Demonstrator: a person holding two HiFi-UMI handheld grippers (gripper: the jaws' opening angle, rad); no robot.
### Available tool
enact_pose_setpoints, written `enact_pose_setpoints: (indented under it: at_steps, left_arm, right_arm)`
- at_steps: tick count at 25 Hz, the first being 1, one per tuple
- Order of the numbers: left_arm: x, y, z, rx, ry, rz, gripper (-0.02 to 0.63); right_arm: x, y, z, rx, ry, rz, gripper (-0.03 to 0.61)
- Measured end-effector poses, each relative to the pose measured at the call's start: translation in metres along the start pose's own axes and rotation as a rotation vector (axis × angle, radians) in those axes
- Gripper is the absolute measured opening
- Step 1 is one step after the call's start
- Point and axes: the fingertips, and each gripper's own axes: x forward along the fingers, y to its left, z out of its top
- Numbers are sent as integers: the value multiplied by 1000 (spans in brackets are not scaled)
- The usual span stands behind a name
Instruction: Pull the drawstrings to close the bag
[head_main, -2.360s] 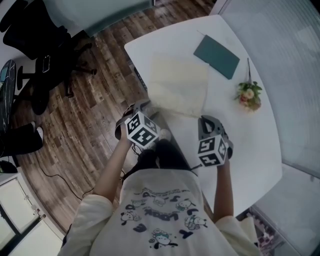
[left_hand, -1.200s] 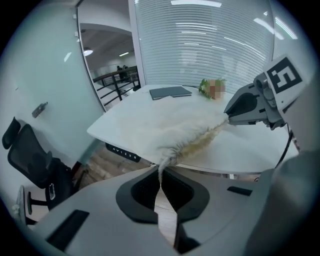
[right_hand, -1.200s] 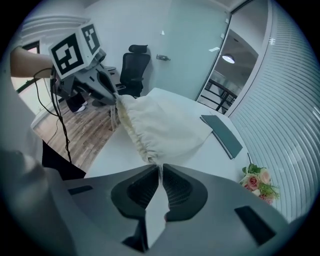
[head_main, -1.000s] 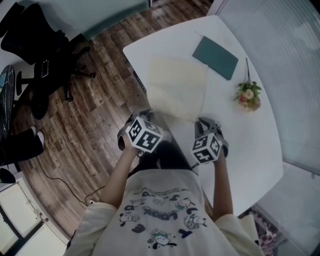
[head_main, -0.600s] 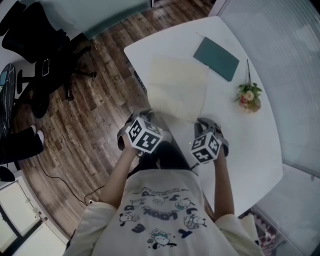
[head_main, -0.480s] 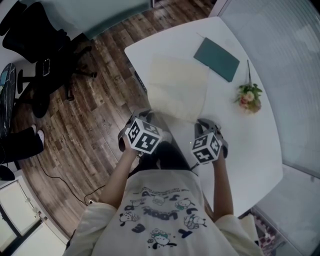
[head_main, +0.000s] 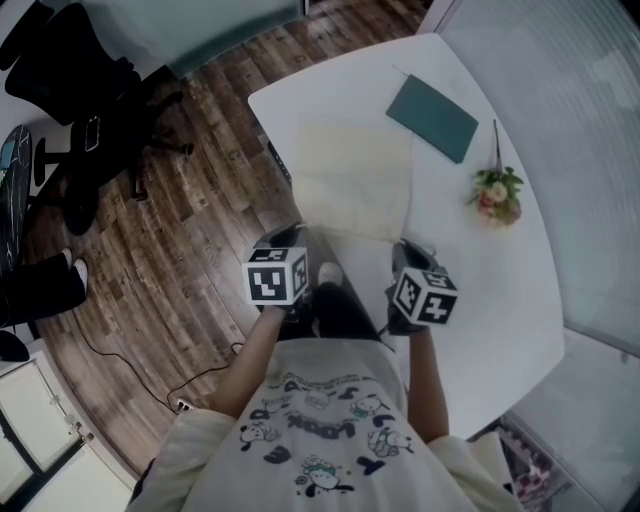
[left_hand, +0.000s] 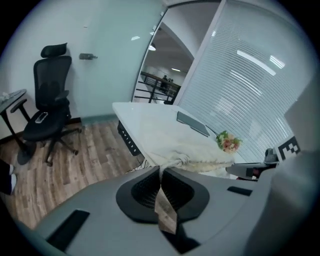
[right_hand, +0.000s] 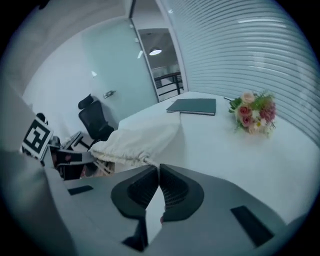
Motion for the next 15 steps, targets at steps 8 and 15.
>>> enact_pose_setpoints:
  at_steps: [8,15]
  left_arm:
    - [0,6,-8,266,132,73,46]
    - [-13,7,2,819,224,284,46]
  right_arm:
    - [-4,3,4,-311,63,-133,19]
    - [-12,15,20,-771,74,-280,20]
